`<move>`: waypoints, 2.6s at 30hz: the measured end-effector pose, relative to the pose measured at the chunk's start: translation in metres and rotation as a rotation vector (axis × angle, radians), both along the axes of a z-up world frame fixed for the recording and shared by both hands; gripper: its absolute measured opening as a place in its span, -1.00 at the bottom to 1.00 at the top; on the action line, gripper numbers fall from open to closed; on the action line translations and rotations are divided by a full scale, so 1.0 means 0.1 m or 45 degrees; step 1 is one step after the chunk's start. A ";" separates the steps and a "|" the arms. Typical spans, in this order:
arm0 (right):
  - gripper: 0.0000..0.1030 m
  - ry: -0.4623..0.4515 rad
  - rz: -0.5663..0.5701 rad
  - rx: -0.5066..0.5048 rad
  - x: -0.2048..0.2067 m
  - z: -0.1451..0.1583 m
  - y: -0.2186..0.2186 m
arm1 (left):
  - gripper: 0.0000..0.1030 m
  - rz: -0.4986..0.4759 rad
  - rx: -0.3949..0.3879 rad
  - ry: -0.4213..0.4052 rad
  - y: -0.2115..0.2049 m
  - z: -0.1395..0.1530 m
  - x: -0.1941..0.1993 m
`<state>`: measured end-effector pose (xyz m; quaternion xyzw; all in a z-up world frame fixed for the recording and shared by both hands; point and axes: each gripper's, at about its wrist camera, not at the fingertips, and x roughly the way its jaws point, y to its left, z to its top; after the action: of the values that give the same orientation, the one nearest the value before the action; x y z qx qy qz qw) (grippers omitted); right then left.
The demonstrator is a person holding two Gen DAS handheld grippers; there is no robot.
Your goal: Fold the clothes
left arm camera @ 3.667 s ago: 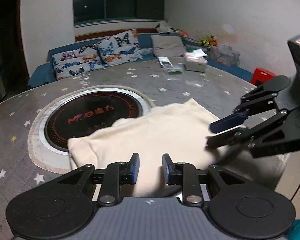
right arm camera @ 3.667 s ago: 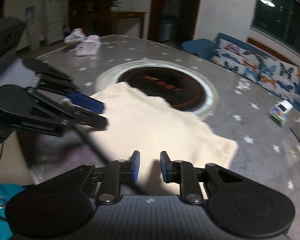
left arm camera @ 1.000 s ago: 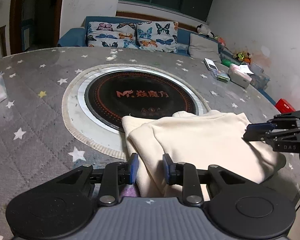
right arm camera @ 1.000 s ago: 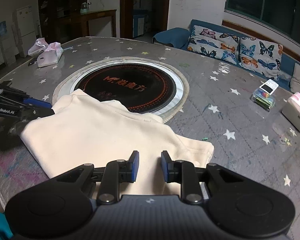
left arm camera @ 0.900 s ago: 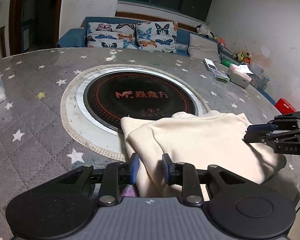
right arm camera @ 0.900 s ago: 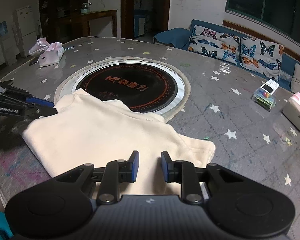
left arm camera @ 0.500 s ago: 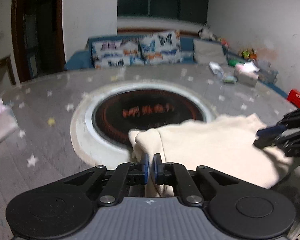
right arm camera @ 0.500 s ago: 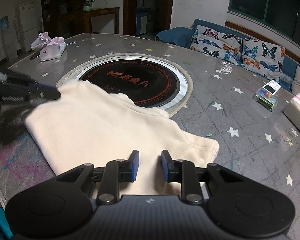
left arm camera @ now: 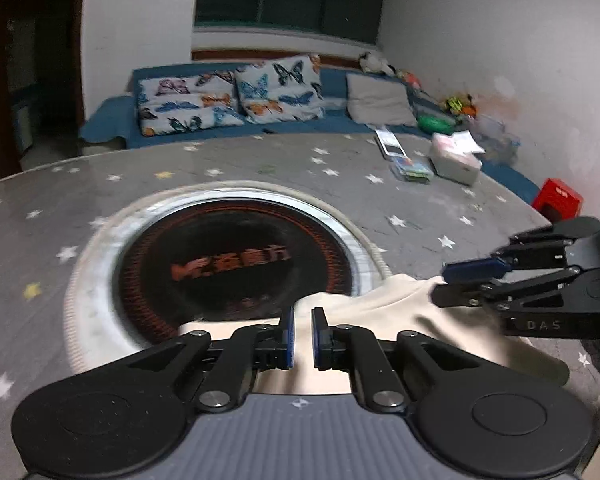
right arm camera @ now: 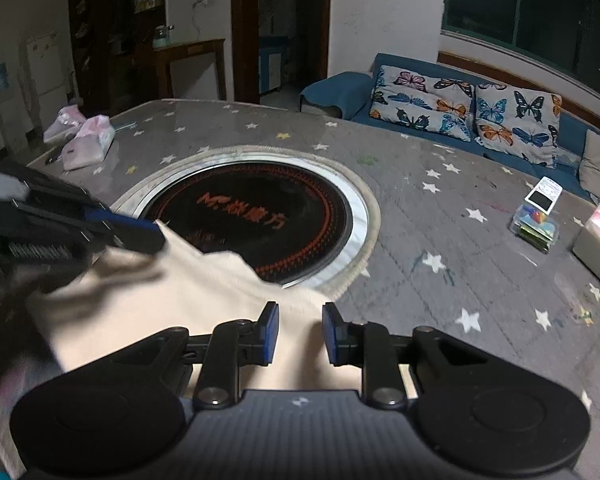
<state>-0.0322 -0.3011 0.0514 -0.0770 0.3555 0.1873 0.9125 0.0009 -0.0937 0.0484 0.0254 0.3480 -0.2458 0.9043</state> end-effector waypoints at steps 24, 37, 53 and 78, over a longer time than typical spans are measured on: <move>-0.20 0.023 0.116 -0.046 -0.50 -0.07 0.24 | 0.16 0.101 0.010 -0.036 0.01 0.01 -0.17; 0.47 0.011 0.051 -0.023 -0.63 -0.22 0.22 | 1.00 0.273 -0.117 -0.202 0.35 0.23 -0.50; 1.00 0.056 -0.036 0.002 -0.55 -0.28 0.20 | 1.00 0.366 -0.081 -0.155 0.44 0.14 -0.45; 1.00 0.064 -0.071 -0.035 -0.55 -0.29 0.28 | 1.00 0.357 -0.097 -0.096 0.41 0.09 -0.49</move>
<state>-0.0873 -0.2735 0.0227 -0.0749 0.3827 0.1587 0.9070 -0.0480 -0.0529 0.0575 -0.0488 0.3045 -0.1289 0.9425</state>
